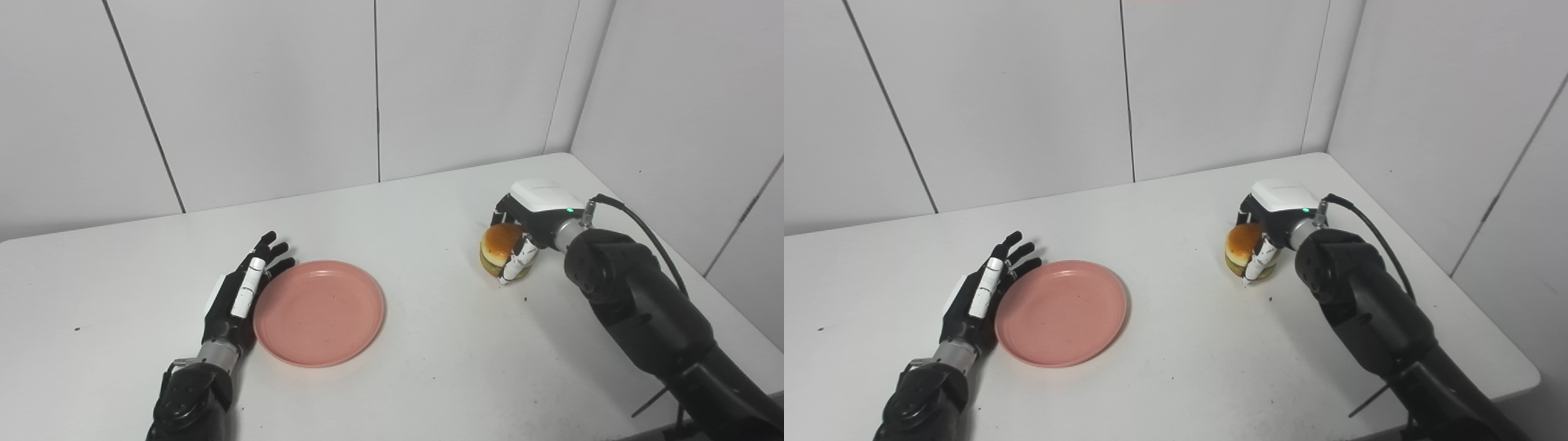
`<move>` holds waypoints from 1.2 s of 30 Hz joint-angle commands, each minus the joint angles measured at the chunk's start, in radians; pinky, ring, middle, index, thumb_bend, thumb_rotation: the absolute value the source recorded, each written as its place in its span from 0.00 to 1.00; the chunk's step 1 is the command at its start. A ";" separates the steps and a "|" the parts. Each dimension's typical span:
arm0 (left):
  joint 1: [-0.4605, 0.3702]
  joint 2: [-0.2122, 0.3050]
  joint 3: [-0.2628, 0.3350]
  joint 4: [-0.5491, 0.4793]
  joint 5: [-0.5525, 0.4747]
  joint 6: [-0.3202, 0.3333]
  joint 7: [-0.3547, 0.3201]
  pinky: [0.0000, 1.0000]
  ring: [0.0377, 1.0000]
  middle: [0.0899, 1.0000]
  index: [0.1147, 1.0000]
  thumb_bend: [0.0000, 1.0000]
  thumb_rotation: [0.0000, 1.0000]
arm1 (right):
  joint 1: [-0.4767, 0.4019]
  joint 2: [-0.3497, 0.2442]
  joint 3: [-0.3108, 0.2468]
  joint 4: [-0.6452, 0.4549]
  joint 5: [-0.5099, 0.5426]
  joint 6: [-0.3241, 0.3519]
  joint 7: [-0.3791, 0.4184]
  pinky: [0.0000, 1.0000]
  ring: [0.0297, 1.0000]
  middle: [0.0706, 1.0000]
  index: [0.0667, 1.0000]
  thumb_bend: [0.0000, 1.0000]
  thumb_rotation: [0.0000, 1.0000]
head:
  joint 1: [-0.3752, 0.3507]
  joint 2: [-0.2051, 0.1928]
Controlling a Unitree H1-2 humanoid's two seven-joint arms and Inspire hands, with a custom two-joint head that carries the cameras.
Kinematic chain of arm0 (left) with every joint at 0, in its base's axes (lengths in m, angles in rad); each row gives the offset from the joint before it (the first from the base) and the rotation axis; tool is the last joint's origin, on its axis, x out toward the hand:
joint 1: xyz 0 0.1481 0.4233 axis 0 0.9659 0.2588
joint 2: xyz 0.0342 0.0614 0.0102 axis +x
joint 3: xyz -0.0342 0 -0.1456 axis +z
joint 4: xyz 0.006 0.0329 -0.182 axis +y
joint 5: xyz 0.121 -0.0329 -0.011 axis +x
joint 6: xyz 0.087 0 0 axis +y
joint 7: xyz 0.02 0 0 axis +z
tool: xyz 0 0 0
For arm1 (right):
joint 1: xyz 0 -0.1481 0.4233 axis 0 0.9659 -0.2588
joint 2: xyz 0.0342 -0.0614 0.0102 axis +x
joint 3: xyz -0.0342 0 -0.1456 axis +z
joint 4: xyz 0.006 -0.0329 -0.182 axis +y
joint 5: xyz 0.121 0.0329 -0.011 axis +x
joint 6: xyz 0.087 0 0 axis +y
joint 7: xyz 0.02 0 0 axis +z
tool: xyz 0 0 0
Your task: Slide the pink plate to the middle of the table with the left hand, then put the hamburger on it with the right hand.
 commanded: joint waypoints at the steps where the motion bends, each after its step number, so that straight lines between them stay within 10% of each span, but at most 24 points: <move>1: -0.020 -0.015 -0.012 0.005 0.012 0.013 -0.009 0.91 0.83 0.88 0.88 0.80 0.82 | -0.080 -0.013 -0.009 -0.069 -0.009 -0.008 0.007 0.27 0.35 0.40 0.45 0.53 0.00 | 0.006 0.001; 36: -0.037 -0.095 -0.023 0.094 0.070 -0.073 0.043 0.84 0.82 0.88 0.88 0.82 0.81 | -0.199 0.184 0.091 -0.183 0.053 -0.077 0.074 0.20 0.26 0.36 0.48 0.53 0.00 | 0.258 -0.025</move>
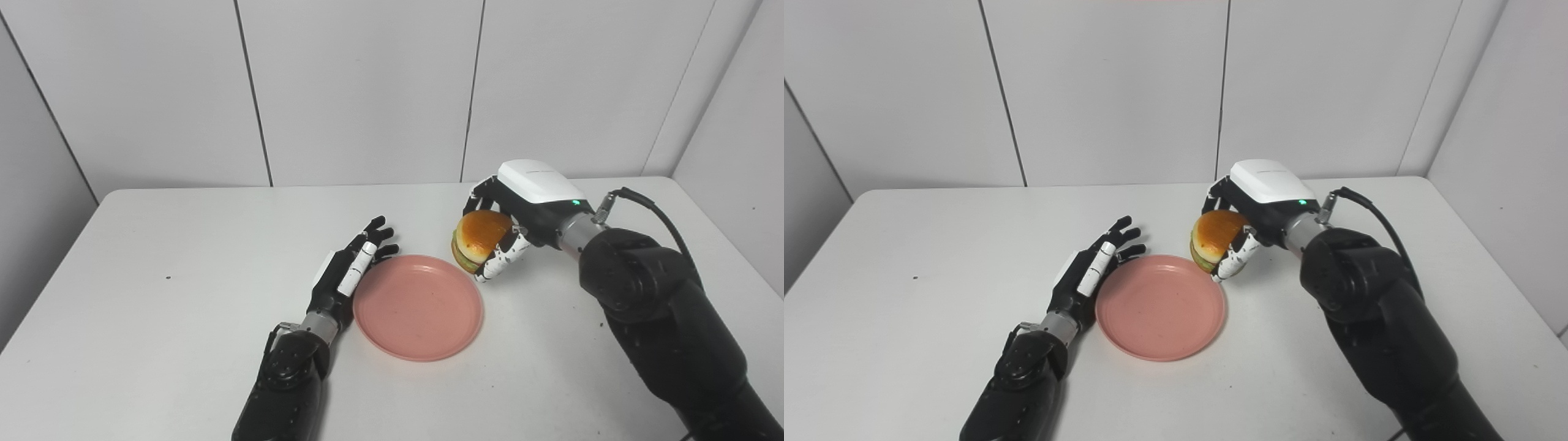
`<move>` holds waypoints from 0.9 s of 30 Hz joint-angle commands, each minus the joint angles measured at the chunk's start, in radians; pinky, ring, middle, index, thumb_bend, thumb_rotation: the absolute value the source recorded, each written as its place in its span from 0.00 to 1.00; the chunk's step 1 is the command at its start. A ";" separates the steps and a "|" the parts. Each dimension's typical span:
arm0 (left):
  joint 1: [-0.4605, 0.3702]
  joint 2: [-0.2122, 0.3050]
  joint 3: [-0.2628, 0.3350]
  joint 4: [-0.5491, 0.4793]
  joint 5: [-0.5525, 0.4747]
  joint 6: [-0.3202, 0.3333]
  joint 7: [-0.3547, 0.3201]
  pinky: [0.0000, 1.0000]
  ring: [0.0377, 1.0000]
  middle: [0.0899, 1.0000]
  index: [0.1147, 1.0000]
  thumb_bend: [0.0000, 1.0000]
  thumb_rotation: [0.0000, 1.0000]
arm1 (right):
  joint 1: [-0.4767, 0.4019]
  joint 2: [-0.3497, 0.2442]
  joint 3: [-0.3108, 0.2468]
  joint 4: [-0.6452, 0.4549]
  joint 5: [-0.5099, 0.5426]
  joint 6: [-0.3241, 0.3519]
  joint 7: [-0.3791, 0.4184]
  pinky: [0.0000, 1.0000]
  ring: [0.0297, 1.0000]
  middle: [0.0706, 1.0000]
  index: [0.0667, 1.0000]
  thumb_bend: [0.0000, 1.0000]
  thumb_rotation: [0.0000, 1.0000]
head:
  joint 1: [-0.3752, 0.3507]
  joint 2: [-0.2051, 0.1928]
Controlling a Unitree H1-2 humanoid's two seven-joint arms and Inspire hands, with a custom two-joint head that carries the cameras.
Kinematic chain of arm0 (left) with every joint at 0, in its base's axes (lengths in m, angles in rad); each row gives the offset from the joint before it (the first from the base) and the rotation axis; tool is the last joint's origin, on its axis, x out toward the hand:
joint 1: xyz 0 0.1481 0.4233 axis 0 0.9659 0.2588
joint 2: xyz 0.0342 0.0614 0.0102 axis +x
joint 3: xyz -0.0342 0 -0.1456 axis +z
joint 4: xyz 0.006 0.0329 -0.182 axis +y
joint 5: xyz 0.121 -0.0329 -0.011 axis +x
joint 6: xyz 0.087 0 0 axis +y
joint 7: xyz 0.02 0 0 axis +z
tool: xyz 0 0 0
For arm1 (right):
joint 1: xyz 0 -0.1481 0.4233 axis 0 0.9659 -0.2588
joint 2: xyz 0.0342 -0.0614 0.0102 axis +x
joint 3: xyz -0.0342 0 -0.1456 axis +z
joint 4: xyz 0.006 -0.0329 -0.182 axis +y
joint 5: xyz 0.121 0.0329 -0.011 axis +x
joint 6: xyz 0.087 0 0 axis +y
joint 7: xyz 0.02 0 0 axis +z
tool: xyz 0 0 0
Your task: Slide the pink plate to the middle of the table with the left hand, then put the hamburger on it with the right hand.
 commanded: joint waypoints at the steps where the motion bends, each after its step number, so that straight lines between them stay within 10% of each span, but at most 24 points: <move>1: -0.016 -0.011 -0.006 0.020 0.014 0.017 0.004 0.84 0.82 0.88 0.88 0.81 0.81 | -0.058 0.006 0.002 -0.026 -0.003 -0.039 -0.022 0.20 0.26 0.36 0.48 0.53 0.00 | 0.004 -0.001; 27: -0.019 -0.025 -0.006 0.038 0.019 0.008 0.016 0.87 0.81 0.87 0.87 0.80 0.82 | -0.033 0.071 0.122 0.181 -0.015 -0.121 -0.085 0.26 0.33 0.37 0.47 0.53 0.00 | 0.030 -0.002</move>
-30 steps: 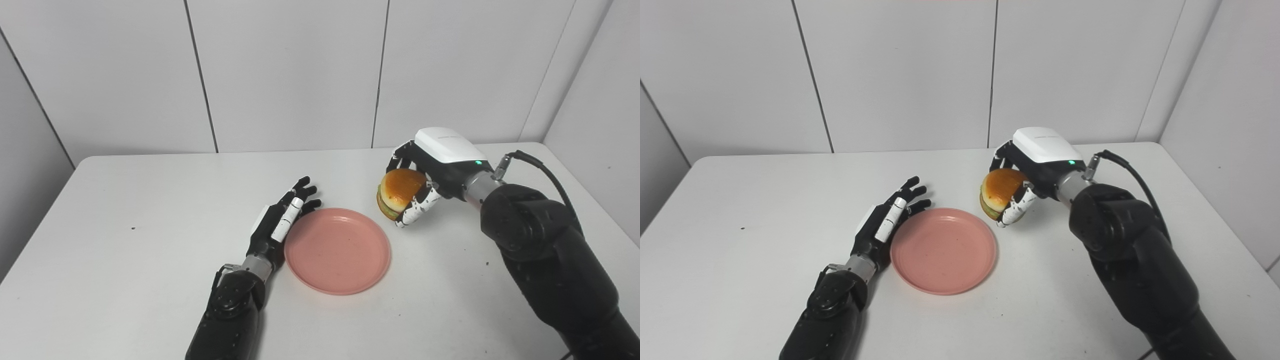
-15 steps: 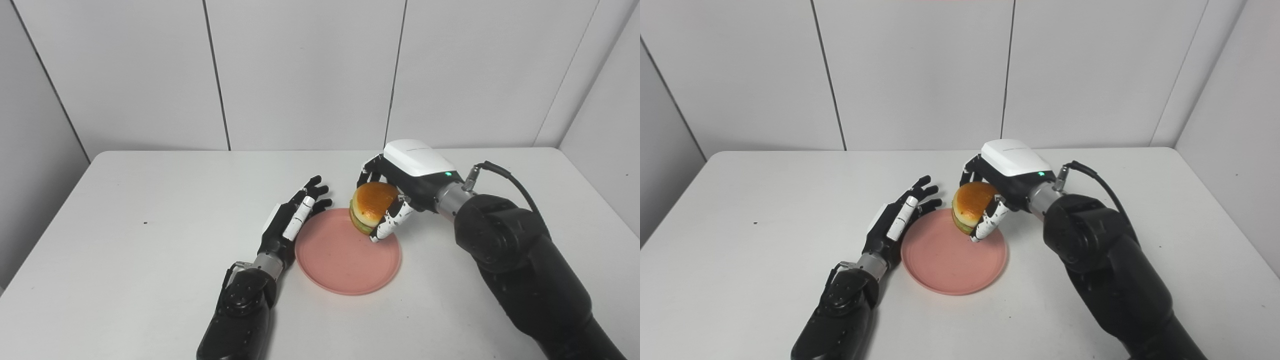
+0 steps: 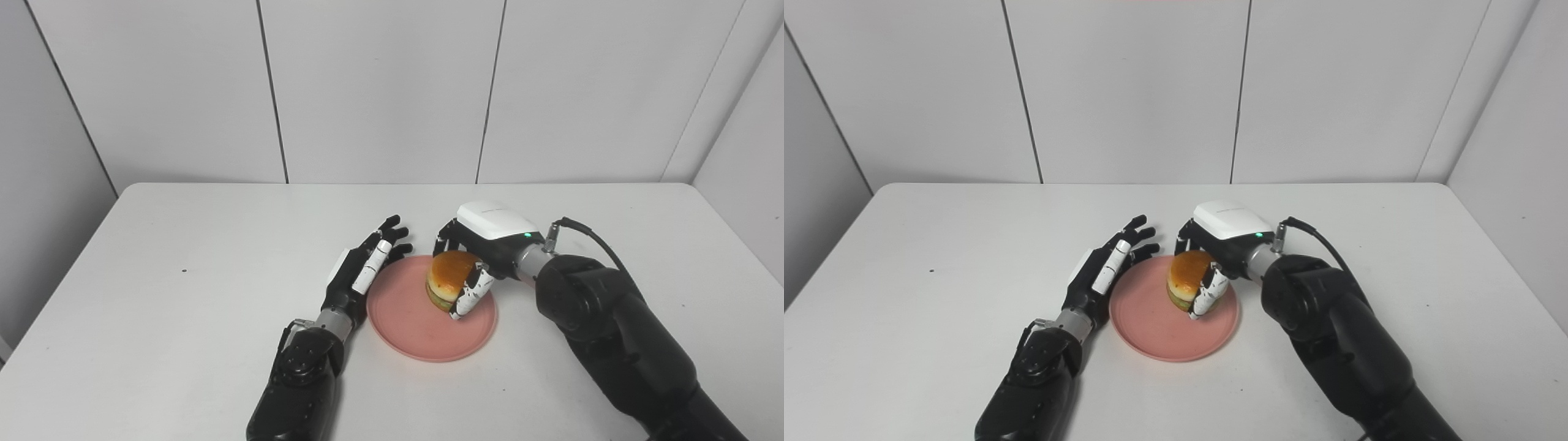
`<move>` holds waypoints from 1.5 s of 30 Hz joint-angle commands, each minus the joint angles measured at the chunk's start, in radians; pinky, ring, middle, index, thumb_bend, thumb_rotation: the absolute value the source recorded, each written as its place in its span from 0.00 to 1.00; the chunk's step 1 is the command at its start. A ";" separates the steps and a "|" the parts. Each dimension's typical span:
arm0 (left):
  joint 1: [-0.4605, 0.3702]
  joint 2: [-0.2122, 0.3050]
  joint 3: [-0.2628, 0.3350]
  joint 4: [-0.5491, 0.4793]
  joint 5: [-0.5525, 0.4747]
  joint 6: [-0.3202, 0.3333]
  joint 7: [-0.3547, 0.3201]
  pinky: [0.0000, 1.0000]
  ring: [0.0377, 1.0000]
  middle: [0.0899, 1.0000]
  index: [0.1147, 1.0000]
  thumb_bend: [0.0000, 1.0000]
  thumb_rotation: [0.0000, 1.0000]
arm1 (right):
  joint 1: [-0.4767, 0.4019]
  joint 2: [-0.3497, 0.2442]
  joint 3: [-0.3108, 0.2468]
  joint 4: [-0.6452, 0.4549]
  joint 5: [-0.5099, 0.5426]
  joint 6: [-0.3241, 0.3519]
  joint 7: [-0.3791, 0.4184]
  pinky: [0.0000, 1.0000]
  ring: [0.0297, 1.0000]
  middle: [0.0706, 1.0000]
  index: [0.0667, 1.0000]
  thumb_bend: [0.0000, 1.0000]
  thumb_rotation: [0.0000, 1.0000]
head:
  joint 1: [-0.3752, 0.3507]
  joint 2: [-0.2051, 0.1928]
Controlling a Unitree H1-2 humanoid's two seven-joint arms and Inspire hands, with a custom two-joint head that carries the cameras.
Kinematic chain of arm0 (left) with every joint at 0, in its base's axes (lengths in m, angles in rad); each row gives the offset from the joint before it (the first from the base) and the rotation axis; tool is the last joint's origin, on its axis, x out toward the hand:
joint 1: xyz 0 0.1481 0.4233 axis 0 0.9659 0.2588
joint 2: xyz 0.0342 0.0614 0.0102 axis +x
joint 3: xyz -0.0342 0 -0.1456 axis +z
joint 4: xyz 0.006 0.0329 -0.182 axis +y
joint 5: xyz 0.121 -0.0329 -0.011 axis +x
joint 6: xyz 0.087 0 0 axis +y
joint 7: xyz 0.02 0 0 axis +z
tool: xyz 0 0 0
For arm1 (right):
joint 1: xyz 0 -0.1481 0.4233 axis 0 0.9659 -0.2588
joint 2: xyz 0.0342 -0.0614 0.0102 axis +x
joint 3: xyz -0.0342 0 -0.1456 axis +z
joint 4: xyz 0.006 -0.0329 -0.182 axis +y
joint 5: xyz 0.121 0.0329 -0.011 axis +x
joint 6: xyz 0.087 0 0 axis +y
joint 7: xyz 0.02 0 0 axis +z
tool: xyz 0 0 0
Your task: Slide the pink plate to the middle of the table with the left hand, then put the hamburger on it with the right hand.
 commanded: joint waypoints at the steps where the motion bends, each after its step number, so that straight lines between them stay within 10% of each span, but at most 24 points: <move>1: -0.013 -0.018 -0.007 0.023 0.010 0.020 0.006 0.87 0.81 0.87 0.87 0.80 0.82 | -0.037 0.006 -0.001 -0.001 -0.009 -0.044 -0.036 0.27 0.33 0.38 0.47 0.53 0.00 | 0.001 0.002; 22: -0.003 -0.016 -0.007 0.019 0.002 0.017 0.000 0.86 0.80 0.86 0.85 0.77 0.81 | -0.019 0.044 0.042 0.098 -0.006 -0.106 -0.105 0.34 0.45 0.52 0.41 0.52 0.00 | -0.006 0.005; 31: -0.002 -0.016 -0.006 0.028 -0.006 0.013 -0.014 0.88 0.81 0.87 0.84 0.78 0.82 | -0.009 0.053 0.054 0.099 -0.010 -0.087 -0.087 0.25 0.32 0.38 0.48 0.52 0.00 | -0.008 0.011; 37: -0.005 -0.016 -0.003 0.039 -0.009 0.007 -0.023 0.86 0.82 0.87 0.84 0.80 0.81 | -0.007 0.060 0.053 0.091 -0.028 -0.065 -0.068 0.38 0.46 0.43 0.48 0.53 0.01 | -0.006 0.011; 39: -0.006 -0.014 -0.003 0.040 -0.007 0.010 -0.022 0.88 0.81 0.87 0.84 0.80 0.82 | -0.003 0.058 0.056 0.085 -0.043 -0.058 -0.058 0.55 0.69 0.68 0.61 0.86 0.20 | -0.007 0.011; 45: -0.004 -0.012 0.001 0.034 -0.014 0.018 -0.027 0.87 0.82 0.87 0.84 0.80 0.81 | 0.003 0.060 0.051 0.080 -0.060 -0.053 -0.039 0.67 0.82 0.82 0.69 1.00 0.28 | -0.010 0.011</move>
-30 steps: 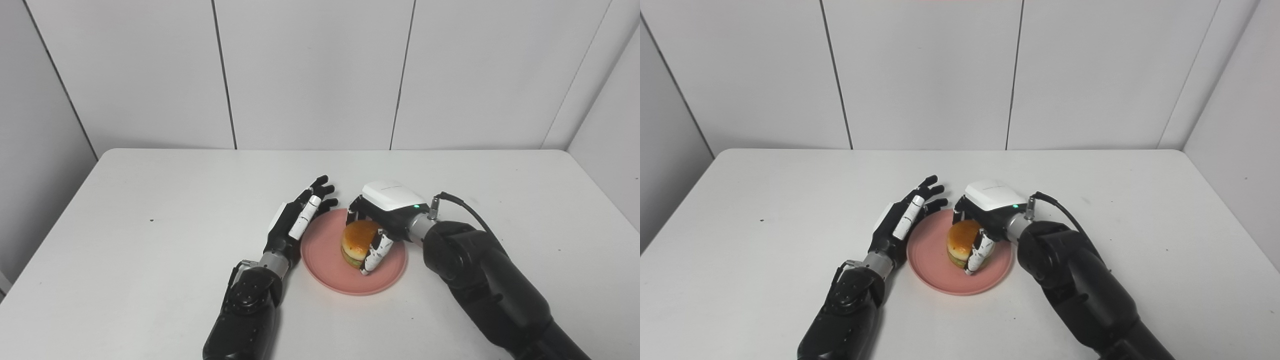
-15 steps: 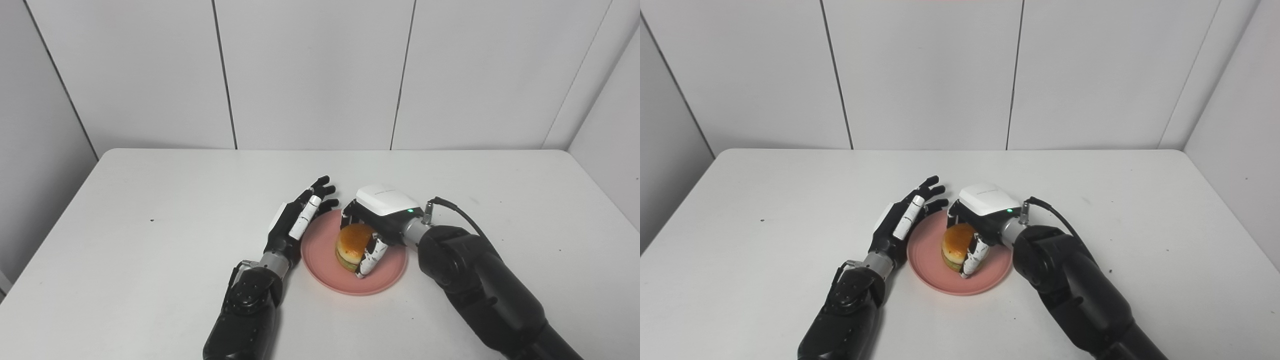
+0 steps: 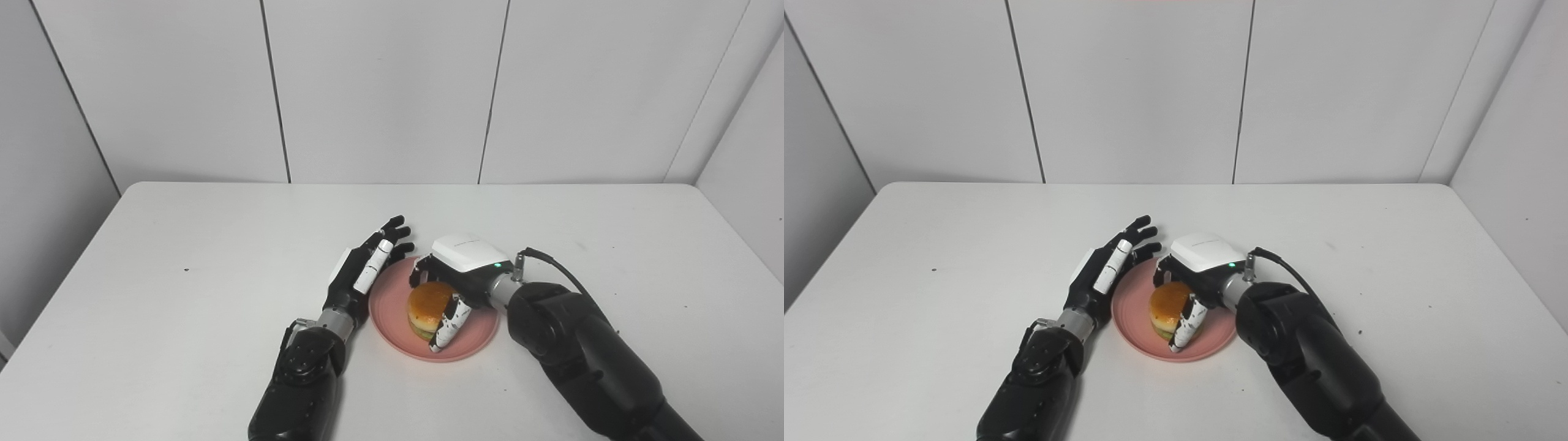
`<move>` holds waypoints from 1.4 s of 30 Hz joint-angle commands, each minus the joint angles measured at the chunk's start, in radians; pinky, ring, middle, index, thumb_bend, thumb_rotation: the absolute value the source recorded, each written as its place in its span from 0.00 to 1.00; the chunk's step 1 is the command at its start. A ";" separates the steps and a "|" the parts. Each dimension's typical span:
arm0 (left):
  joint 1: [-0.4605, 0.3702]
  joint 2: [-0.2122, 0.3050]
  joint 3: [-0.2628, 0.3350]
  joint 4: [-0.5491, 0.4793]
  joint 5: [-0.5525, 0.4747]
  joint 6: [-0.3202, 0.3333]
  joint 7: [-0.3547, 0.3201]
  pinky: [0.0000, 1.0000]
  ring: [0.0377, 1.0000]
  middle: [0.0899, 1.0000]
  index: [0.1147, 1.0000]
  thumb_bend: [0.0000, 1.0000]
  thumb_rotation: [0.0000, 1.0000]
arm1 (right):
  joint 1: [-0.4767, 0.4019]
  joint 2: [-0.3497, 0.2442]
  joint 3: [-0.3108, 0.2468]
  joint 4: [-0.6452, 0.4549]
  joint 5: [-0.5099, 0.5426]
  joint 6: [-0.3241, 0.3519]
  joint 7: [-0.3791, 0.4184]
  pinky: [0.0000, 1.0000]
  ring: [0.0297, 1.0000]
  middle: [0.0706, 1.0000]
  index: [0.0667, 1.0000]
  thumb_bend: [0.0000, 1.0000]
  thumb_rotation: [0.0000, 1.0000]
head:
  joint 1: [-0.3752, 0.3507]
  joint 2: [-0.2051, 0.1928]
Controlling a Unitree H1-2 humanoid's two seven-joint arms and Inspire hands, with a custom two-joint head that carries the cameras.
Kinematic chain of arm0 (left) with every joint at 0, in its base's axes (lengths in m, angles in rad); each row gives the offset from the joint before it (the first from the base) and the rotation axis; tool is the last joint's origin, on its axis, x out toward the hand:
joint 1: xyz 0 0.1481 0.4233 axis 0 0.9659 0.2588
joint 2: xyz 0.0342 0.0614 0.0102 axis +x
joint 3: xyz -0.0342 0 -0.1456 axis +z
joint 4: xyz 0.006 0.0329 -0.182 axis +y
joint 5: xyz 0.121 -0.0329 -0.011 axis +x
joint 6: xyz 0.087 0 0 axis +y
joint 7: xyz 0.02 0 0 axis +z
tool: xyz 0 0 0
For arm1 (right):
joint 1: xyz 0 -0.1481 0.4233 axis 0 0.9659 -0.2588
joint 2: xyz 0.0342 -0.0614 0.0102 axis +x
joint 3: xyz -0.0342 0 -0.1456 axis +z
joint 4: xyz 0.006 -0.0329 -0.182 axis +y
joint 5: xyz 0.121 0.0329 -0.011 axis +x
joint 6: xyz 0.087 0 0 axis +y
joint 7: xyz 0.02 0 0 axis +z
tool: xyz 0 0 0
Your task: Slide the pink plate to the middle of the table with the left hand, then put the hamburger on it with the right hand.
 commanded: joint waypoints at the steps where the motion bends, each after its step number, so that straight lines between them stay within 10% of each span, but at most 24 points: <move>1: -0.001 -0.011 -0.008 0.019 0.000 0.032 -0.017 0.86 0.82 0.87 0.85 0.81 0.81 | -0.029 0.002 -0.010 -0.024 -0.010 0.015 0.004 0.67 0.82 0.82 0.69 1.00 0.29 | 0.000 0.000; 20: -0.002 -0.005 -0.007 0.018 -0.005 0.031 -0.023 0.87 0.81 0.86 0.84 0.80 0.81 | -0.022 -0.015 -0.035 -0.065 0.004 -0.014 0.011 0.69 0.82 0.84 0.70 1.00 0.39 | -0.001 -0.003; 27: 0.002 -0.001 0.000 0.009 -0.014 0.032 -0.028 0.85 0.83 0.85 0.83 0.79 0.80 | 0.014 0.003 -0.098 -0.123 0.027 -0.027 -0.099 0.56 0.70 0.73 0.66 0.89 0.50 | -0.002 -0.005; 42: 0.017 0.015 0.000 -0.041 -0.010 0.046 -0.036 0.87 0.83 0.88 0.87 0.80 0.80 | 0.100 0.022 -0.270 -0.098 0.243 -0.091 -0.302 0.54 0.62 0.67 0.69 0.99 0.49 | -0.002 -0.007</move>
